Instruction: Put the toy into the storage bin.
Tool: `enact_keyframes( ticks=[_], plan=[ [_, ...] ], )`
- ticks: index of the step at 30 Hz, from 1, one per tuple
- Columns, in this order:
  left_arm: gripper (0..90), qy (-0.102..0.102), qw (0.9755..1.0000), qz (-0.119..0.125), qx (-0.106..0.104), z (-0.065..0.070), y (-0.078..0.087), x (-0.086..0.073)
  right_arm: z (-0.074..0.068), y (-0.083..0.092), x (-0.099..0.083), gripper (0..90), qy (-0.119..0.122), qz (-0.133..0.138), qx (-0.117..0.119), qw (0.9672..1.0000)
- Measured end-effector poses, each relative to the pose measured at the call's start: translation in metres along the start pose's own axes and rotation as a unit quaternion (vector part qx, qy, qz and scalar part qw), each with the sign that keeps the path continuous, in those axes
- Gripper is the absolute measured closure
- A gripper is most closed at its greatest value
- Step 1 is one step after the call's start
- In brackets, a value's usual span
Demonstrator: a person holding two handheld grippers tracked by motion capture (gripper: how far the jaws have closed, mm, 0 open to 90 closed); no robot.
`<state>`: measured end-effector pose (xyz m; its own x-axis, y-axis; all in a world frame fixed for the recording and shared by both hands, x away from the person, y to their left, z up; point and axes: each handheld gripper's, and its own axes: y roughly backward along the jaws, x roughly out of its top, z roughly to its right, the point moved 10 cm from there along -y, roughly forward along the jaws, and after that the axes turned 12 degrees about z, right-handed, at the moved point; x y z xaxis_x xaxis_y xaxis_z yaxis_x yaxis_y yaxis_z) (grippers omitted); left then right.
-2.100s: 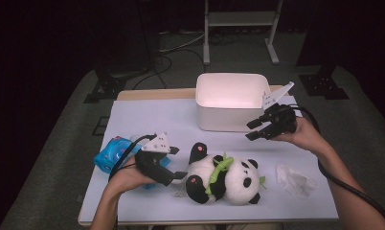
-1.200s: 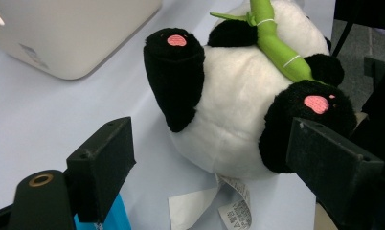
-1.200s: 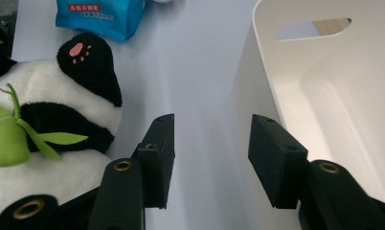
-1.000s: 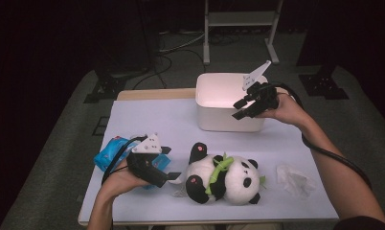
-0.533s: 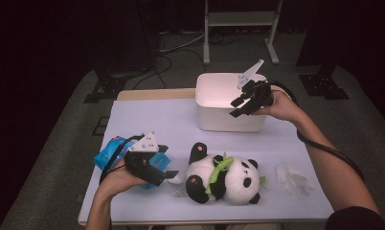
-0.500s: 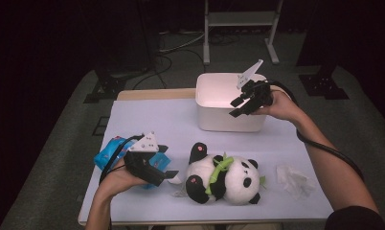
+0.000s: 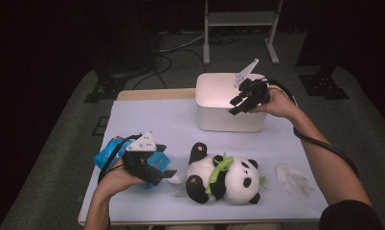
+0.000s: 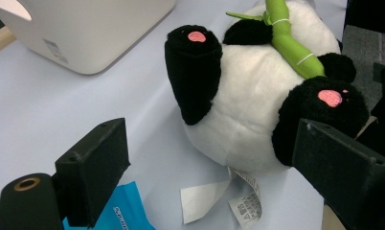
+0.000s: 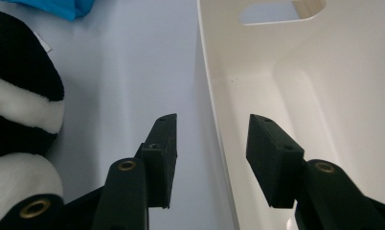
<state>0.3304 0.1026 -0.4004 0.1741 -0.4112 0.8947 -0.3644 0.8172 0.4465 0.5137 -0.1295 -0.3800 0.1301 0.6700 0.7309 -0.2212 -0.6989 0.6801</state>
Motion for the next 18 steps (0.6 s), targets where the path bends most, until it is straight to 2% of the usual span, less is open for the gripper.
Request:
enact_keyframes(
  ticks=[18],
  plan=[
    [11.2,0.000,1.0000,0.000,-0.002,0.0016,0.0010,-0.0005,0.0029,-0.0048,-0.0048,57.3,-0.005,-0.005,0.002,1.0000]
  ],
)
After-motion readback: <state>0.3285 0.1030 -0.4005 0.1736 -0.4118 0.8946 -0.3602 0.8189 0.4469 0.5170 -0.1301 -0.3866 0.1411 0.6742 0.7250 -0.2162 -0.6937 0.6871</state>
